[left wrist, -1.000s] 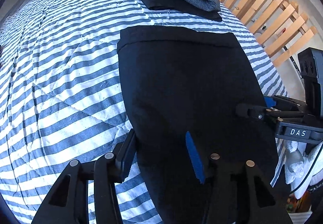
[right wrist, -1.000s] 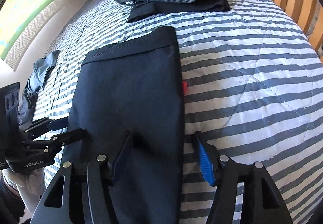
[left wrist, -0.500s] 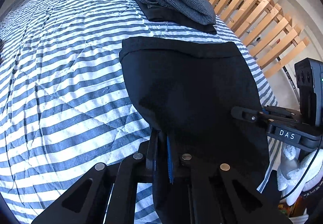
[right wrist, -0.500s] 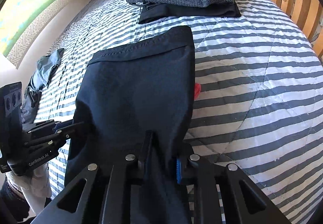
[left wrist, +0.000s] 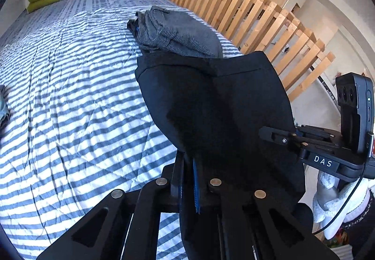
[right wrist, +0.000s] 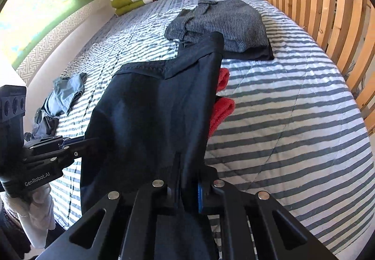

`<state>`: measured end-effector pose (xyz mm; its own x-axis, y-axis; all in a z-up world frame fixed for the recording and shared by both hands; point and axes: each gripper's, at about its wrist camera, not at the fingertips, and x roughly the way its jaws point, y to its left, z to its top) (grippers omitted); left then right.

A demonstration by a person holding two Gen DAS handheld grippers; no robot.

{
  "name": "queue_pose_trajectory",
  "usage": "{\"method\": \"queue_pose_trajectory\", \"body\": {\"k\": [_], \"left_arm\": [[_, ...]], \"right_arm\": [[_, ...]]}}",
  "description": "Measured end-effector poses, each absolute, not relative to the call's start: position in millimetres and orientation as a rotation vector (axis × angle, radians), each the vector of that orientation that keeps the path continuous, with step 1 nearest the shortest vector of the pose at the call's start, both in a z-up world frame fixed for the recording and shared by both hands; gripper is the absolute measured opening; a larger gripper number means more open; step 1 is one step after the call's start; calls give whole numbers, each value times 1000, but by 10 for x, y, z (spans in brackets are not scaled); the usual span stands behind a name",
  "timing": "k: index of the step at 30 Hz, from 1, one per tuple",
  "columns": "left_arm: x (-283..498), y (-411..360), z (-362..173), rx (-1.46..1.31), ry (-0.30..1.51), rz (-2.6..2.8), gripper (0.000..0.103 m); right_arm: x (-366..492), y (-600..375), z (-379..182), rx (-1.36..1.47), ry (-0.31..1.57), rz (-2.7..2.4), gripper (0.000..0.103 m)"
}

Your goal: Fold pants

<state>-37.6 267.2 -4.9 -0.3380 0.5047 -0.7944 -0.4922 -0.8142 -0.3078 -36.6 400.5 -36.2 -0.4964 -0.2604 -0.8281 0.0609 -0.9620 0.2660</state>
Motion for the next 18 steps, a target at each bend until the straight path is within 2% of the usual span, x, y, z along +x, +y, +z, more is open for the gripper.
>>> {"method": "queue_pose_trajectory", "body": {"k": [10, 18], "left_arm": [[-1327, 3095, 786, -1117, 18, 2258, 6], [-2389, 3413, 975, -1074, -28, 2322, 6]], "right_arm": [[-1075, 4270, 532, 1256, -203, -2710, 9], [-2212, 4522, 818, 1179, -118, -2766, 9]]}}
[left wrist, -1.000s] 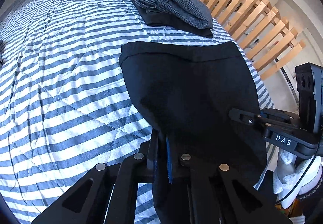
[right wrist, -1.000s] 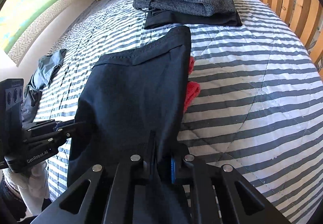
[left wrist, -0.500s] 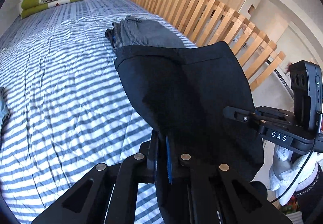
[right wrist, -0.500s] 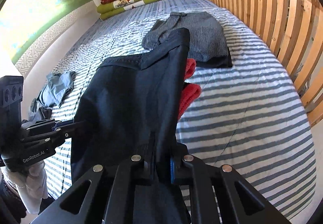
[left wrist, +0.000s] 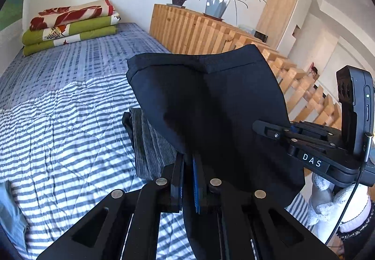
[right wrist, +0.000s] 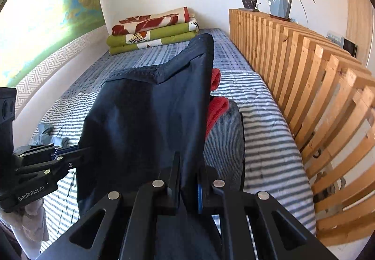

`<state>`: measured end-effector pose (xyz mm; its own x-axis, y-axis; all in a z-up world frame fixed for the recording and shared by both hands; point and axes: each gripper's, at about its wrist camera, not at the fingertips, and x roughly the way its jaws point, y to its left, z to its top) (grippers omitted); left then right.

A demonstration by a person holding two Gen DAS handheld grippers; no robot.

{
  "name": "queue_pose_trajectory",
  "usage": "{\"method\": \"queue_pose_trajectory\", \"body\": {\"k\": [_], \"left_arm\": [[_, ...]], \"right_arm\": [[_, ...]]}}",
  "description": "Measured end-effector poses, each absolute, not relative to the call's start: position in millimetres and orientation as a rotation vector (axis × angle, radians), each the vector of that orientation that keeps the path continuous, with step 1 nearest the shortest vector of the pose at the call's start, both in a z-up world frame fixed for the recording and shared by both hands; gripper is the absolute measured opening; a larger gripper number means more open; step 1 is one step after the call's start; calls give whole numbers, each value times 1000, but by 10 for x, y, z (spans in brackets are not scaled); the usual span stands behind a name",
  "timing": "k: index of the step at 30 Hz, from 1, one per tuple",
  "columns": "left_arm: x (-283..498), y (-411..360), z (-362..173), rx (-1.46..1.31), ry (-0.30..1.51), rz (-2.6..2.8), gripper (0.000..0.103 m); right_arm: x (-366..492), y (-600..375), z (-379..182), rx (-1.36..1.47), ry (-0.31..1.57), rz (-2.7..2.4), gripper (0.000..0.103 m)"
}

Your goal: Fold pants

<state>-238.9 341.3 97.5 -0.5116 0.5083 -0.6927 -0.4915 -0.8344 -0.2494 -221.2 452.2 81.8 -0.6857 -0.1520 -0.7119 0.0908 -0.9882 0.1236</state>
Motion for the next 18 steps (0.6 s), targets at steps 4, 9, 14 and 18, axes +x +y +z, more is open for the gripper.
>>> {"method": "queue_pose_trajectory", "body": {"k": [4, 9, 14, 18], "left_arm": [[-2973, 3506, 891, -1094, -77, 2334, 6], [-3603, 3547, 500, -1159, -121, 2314, 6], [-3797, 3596, 16, -1234, -100, 2321, 6], [-3911, 3641, -301, -1300, -51, 2369, 20]], "right_arm": [[-2762, 4619, 753, 1173, -84, -2757, 9], [-3337, 4785, 514, 1205, -143, -2716, 9], [-3679, 4824, 60, 1302, -168, -2661, 9], [-3840, 4798, -291, 1393, -112, -2666, 21]]}}
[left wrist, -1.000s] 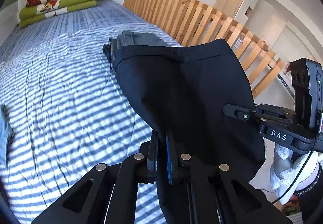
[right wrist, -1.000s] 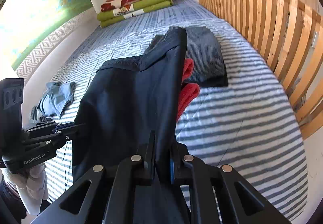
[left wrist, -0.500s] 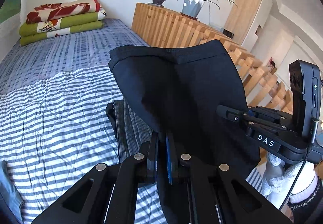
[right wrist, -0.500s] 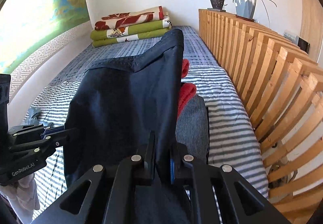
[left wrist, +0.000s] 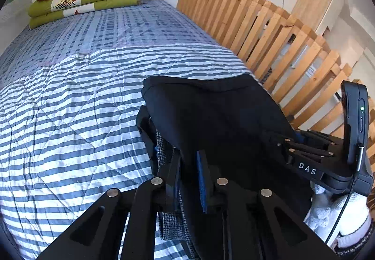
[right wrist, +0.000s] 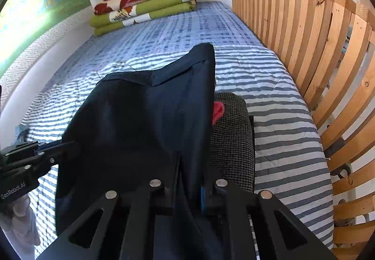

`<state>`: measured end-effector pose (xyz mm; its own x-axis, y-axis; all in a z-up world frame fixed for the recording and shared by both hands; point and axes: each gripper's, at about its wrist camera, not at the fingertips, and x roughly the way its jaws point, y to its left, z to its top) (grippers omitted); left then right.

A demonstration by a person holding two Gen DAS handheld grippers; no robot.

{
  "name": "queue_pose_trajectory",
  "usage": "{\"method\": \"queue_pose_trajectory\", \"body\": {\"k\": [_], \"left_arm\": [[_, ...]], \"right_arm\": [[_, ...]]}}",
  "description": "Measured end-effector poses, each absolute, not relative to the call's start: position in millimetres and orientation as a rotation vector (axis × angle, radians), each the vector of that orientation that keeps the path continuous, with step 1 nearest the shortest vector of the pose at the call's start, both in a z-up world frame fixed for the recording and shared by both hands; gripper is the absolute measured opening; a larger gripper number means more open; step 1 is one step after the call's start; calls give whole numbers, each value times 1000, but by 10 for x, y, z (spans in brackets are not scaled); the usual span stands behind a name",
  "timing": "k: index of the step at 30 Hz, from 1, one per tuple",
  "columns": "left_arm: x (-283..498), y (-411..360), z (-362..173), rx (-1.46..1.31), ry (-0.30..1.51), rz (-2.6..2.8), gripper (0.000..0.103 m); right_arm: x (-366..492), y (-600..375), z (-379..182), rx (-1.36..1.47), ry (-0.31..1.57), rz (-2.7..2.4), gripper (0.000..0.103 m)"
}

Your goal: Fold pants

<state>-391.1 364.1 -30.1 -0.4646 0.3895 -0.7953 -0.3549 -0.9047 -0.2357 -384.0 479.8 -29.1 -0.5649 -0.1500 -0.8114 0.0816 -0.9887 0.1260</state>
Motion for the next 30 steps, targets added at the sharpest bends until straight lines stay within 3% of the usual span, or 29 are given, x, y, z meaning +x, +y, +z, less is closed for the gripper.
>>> {"method": "queue_pose_trajectory", "body": {"k": [3, 5, 13, 21, 30], "left_arm": [[-3917, 3537, -307, -1275, -81, 2397, 24], [-3879, 3438, -225, -1229, -82, 2452, 28], [-3580, 3416, -140, -1169, -45, 2398, 28], [-2580, 3197, 12, -1215, 8, 2347, 28], [-1230, 2674, 432, -1157, 41, 2381, 28]], "right_arm": [[-3887, 4895, -384, 1468, -82, -2749, 37], [-3832, 4972, -323, 1455, -56, -2828, 40], [-3254, 4912, 7, 1281, -76, -2853, 40], [-2421, 4500, -55, 1325, -128, -2751, 40], [-1223, 4076, 275, 1294, -132, -2791, 40]]}}
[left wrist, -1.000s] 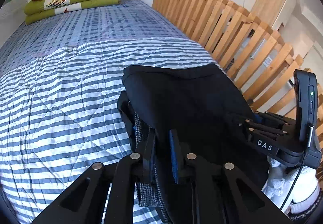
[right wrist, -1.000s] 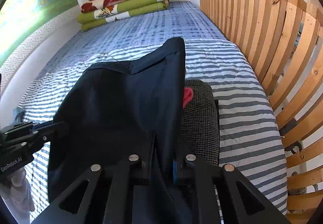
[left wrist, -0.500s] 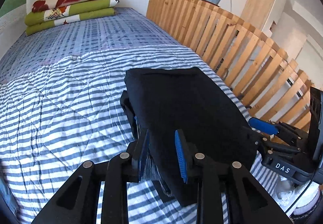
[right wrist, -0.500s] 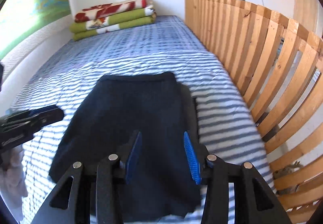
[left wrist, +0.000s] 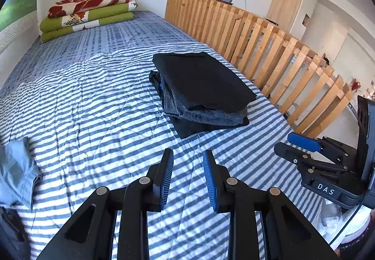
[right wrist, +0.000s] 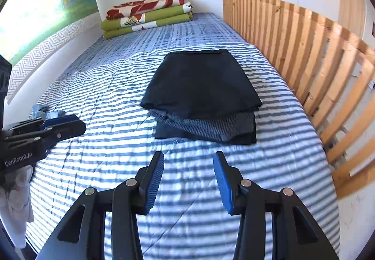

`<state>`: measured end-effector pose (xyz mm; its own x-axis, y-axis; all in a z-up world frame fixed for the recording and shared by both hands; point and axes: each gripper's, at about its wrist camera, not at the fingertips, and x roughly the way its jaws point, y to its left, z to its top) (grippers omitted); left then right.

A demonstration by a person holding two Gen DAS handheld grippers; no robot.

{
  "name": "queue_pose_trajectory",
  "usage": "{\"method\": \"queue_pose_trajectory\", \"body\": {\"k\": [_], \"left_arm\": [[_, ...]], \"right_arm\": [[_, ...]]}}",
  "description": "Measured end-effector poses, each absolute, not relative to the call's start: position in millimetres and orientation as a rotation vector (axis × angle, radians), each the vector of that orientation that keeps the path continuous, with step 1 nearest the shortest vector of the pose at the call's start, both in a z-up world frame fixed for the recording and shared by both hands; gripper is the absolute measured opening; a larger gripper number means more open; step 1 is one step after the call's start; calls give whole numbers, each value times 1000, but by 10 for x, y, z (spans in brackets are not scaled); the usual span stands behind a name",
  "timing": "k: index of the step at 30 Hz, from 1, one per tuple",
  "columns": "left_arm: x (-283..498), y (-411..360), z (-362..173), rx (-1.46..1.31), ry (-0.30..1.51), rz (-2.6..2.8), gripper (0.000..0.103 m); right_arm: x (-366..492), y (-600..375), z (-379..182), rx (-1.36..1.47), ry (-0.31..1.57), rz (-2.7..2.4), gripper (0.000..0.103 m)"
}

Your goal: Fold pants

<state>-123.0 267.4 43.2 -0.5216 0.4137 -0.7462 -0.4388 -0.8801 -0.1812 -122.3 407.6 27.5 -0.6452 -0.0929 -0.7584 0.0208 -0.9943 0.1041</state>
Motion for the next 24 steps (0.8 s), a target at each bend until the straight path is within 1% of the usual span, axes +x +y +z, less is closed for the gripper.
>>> {"method": "queue_pose_trajectory", "body": {"k": [3, 5, 6, 10, 12, 13, 14, 16, 20, 24], "left_arm": [[-783, 2505, 570, -1140, 37, 2392, 31], [-461, 2413, 662, -1117, 30, 2411, 40], [-304, 2350, 697, -1106, 9, 2413, 41], [293, 2116, 796, -1080, -15, 2441, 43], [588, 1994, 848, -1070, -28, 2456, 47], [713, 1935, 871, -1058, -34, 2468, 51], [839, 1887, 895, -1049, -37, 2482, 56], [1082, 1780, 936, -1030, -31, 2503, 58], [1445, 1616, 966, -1010, -11, 2557, 60], [1733, 1472, 961, -1011, -49, 2566, 64]], "right_arm": [[-820, 3876, 412, 1283, -86, -2844, 42], [-548, 3760, 494, 1268, -82, -2870, 46], [-406, 3710, 527, 1261, -82, -2874, 48], [108, 3499, 621, 1234, -58, -2907, 49], [350, 3393, 672, 1207, -10, -2947, 55], [462, 3351, 698, 1194, 0, -2963, 56], [550, 3322, 720, 1184, -6, -2967, 58], [730, 3266, 757, 1168, -46, -2957, 59], [985, 3194, 807, 1148, -98, -2967, 60], [1157, 3149, 843, 1128, -116, -2985, 60]]}}
